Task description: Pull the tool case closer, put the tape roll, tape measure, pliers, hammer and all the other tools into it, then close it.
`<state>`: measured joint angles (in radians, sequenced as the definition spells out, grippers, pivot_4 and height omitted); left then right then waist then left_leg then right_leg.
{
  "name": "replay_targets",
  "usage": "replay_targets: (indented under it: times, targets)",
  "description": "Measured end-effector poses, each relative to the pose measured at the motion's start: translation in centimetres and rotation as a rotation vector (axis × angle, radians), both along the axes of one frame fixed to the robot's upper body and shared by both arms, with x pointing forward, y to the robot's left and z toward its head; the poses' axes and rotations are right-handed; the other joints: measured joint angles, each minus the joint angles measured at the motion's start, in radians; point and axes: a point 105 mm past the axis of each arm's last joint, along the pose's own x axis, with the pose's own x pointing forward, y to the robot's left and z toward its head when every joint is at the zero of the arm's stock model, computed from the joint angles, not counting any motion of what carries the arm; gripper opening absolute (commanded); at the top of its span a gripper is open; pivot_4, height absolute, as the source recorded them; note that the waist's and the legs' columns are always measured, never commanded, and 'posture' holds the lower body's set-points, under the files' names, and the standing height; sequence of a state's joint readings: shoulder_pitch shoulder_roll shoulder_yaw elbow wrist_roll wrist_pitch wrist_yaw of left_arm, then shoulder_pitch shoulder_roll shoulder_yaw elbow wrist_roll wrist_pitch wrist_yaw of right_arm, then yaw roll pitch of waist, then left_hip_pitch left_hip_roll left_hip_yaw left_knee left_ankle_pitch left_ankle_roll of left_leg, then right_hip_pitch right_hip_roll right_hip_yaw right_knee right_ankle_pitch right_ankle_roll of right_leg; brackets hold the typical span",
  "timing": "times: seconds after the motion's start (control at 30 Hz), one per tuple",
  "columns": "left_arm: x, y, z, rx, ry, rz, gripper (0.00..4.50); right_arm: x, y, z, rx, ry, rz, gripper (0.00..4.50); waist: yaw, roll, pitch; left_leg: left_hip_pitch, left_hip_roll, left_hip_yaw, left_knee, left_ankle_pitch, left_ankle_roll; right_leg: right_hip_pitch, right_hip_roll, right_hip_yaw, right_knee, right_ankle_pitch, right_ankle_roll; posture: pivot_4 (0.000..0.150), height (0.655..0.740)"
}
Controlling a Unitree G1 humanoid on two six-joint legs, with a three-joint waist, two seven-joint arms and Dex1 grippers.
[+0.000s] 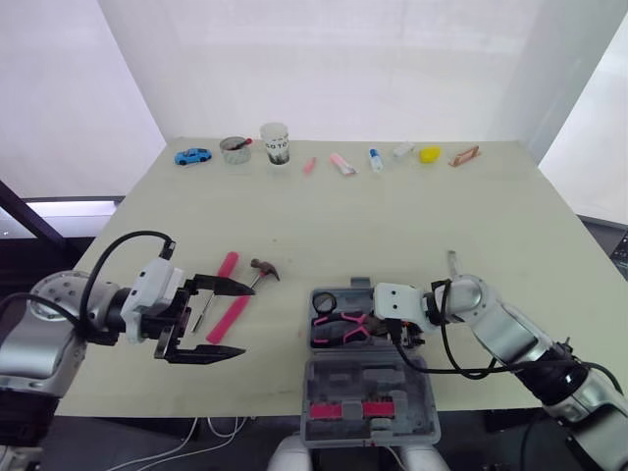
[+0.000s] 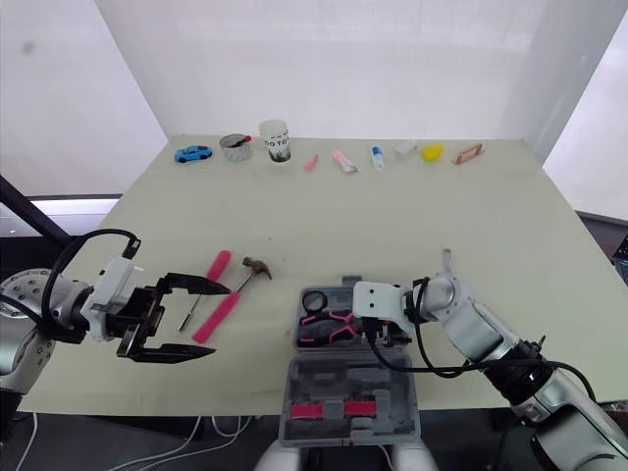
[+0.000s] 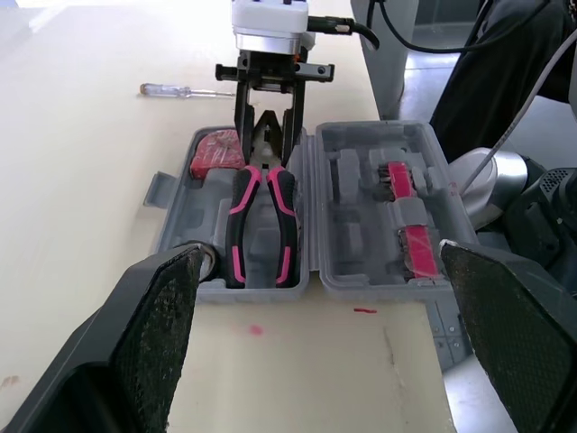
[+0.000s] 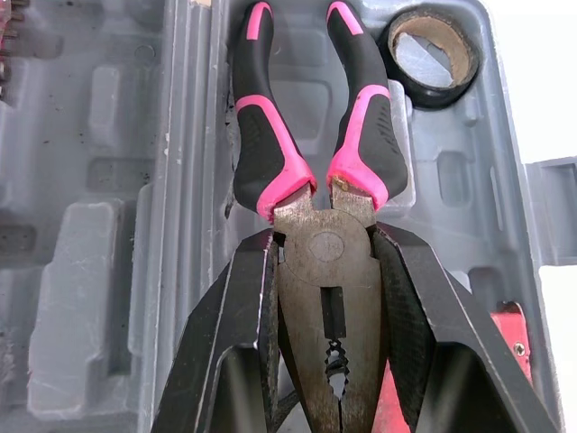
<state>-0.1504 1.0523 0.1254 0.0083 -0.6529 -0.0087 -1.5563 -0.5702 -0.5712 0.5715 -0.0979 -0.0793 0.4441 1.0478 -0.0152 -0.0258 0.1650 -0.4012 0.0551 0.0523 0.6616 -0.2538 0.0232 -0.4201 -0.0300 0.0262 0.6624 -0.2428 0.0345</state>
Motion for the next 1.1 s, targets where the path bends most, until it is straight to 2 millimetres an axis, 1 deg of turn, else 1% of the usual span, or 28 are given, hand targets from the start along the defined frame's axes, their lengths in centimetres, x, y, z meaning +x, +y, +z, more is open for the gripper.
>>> replay_targets:
  times: [0.1,0.13,0.17,0.3,0.33,0.37,0.47,0.53,0.57,0.63,0.67,0.7,0.73,0.77,0.83,0.87,0.9,0.97,1.1]
  targets:
    - [0.0,-0.3,-0.3,-0.015,0.007,-0.009,4.50,0.0,-0.1,-0.2,0.002,-0.001,0.004,0.95,-0.001,0.000,0.000,0.000,0.000,0.000,0.000,0.000,0.000,0.000,0.000,0.000,0.000,0.000,0.000,0.150,0.7400]
    - [0.0,-0.4,-0.3,-0.018,0.009,-0.010,4.50,0.0,-0.1,-0.2,0.002,0.001,0.006,1.96,-0.001,0.000,0.000,0.000,0.000,0.000,0.000,0.000,0.000,0.000,0.001,0.000,0.000,0.000,0.000,0.150,0.7400]
    - [0.0,-0.4,-0.3,-0.018,0.009,-0.011,4.50,0.0,-0.1,-0.3,0.001,0.002,0.007,2.02,-0.001,0.000,0.000,0.000,0.000,0.000,0.000,0.000,0.000,0.000,0.001,0.000,0.000,0.000,0.000,0.150,0.7400]
    - [0.1,-0.5,-0.3,-0.021,0.005,-0.013,4.50,-0.3,-0.4,-0.9,-0.003,0.020,0.011,3.84,0.002,0.000,0.000,0.000,0.000,0.000,0.001,0.000,0.000,0.000,0.000,0.000,0.000,0.000,0.000,0.150,0.7400]
    - [0.1,-0.5,-0.2,-0.022,0.004,-0.014,4.50,-0.2,-0.4,-0.7,0.002,0.010,0.012,4.17,0.002,0.000,0.000,-0.001,0.000,0.000,0.002,0.000,0.000,0.000,0.000,0.000,0.000,0.000,0.000,0.150,0.7400]
    - [0.1,-0.5,-0.2,-0.023,0.003,-0.015,4.50,-0.2,-0.4,-0.7,0.004,0.008,0.011,4.40,0.002,0.000,0.000,-0.001,0.000,0.000,0.002,0.000,0.000,0.000,0.000,0.000,0.000,0.000,0.000,0.150,0.7400]
    - [0.2,-0.7,-0.1,-0.028,-0.003,-0.018,4.50,0.2,-0.6,-0.2,0.034,0.003,-0.006,4.40,0.002,0.000,0.000,-0.001,0.000,0.000,0.003,0.000,0.000,0.000,0.000,0.000,0.001,0.000,0.000,0.150,0.7400]
    - [0.2,-0.7,-0.1,-0.030,-0.004,-0.018,4.50,0.1,-0.3,0.3,0.092,0.020,-0.014,4.40,0.001,0.000,0.000,-0.001,0.000,0.000,0.003,0.000,0.000,0.000,0.000,0.000,0.001,0.000,0.000,0.150,0.7400]
    - [0.3,-0.7,-0.2,-0.035,-0.004,-0.018,4.50,0.1,0.2,0.8,0.160,0.039,-0.019,4.40,0.001,0.000,0.000,-0.001,0.001,0.000,0.003,0.000,0.000,0.001,0.000,0.000,0.001,0.000,0.000,0.150,0.7400]
    - [0.3,-0.8,-0.2,-0.038,-0.005,-0.019,4.50,0.2,0.7,1.4,0.213,0.048,-0.018,4.40,0.001,0.000,0.000,-0.001,0.001,0.000,0.003,0.000,0.000,0.001,0.000,0.000,0.001,0.000,0.000,0.150,0.7400]
    - [0.3,-0.8,-0.2,-0.039,-0.005,-0.019,4.50,0.2,1.1,1.9,0.265,0.058,-0.023,3.88,0.002,0.000,0.000,-0.001,0.001,-0.001,0.004,0.000,0.000,0.001,0.000,-0.001,0.001,0.000,0.000,0.150,0.7400]
    - [0.3,-0.8,-0.2,-0.041,-0.006,-0.019,4.50,0.2,1.4,2.1,0.293,0.065,-0.024,3.79,0.002,0.000,0.000,-0.001,0.001,-0.001,0.004,0.000,0.000,0.001,0.000,-0.001,0.001,0.000,0.000,0.150,0.7400]
    - [0.4,-0.9,-0.1,-0.047,-0.010,-0.021,4.50,0.3,1.7,2.1,0.319,0.075,-0.021,3.08,0.002,0.000,0.000,-0.001,0.001,-0.001,0.004,0.000,0.000,0.001,0.000,-0.001,0.001,0.000,0.000,0.150,0.7400]
    - [0.4,-0.9,-0.1,-0.049,-0.010,-0.022,4.50,0.3,1.7,1.9,0.326,0.079,-0.022,2.94,0.002,0.000,0.000,-0.001,0.001,-0.001,0.004,0.000,0.000,0.001,0.000,-0.001,0.001,0.000,0.000,0.150,0.7400]
    - [0.4,-1.0,-0.2,-0.051,-0.009,-0.022,4.50,0.4,1.7,1.6,0.334,0.081,-0.029,1.98,0.002,0.000,0.000,-0.001,0.000,-0.001,0.004,0.000,0.000,0.001,0.000,-0.001,0.001,0.000,0.000,0.150,0.7400]
    - [0.4,-1.0,-0.2,-0.051,-0.008,-0.021,4.50,0.5,1.6,0.9,0.341,0.099,-0.042,1.53,0.003,0.000,0.000,-0.001,0.000,-0.001,0.004,0.000,0.000,0.001,0.000,-0.001,0.001,0.000,0.000,0.150,0.7400]
    - [0.4,-1.0,-0.2,-0.049,-0.008,-0.021,4.50,0.6,1.5,0.6,0.342,0.105,-0.047,0.91,0.002,0.000,0.000,-0.001,0.000,0.000,0.004,0.000,0.000,0.001,0.000,-0.001,0.001,0.000,0.000,0.150,0.7400]
    - [0.4,-1.0,-0.3,-0.046,-0.008,-0.020,4.50,0.8,1.5,0.3,0.345,0.106,-0.048,0.07,0.002,0.000,0.000,-0.001,0.000,-0.001,0.004,0.000,0.000,0.001,0.000,-0.001,0.001,0.000,0.000,0.150,0.7400]
    - [0.4,-1.0,-0.4,-0.042,-0.008,-0.018,4.50,1.2,1.3,-0.4,0.341,0.108,-0.055,0.02,0.001,0.000,0.000,-0.001,0.000,-0.001,0.004,0.000,0.000,0.001,0.000,-0.001,0.001,0.000,0.000,0.150,0.7400]
